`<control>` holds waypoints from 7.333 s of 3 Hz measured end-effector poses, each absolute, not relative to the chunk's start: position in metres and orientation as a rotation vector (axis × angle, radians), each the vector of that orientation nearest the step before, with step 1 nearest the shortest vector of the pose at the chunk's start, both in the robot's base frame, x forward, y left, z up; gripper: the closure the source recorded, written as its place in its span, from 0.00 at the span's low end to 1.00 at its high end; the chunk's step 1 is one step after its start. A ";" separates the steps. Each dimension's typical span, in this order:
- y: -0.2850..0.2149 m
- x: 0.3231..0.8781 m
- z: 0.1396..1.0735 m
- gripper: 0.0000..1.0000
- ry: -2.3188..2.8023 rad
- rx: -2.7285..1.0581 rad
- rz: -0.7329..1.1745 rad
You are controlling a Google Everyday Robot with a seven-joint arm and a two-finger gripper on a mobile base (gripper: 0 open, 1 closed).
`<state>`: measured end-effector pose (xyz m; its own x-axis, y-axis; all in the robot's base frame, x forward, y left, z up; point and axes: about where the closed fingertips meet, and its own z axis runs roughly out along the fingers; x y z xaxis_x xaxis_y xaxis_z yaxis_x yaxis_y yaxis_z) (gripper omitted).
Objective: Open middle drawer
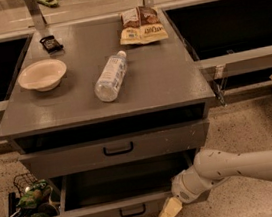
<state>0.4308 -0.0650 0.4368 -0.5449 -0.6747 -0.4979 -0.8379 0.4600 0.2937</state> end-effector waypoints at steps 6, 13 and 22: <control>-0.085 0.355 0.433 0.00 2.395 -1.377 0.852; -0.095 0.318 0.462 0.00 2.264 -1.396 0.891; -0.109 0.247 0.453 0.00 2.203 -1.492 1.075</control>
Offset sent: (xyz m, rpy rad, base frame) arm -0.0423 -0.0092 -0.0201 -0.0533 0.0664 0.0573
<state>0.2468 -0.1088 0.4534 -0.4324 -0.6832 -0.5884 -0.8842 0.1936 0.4251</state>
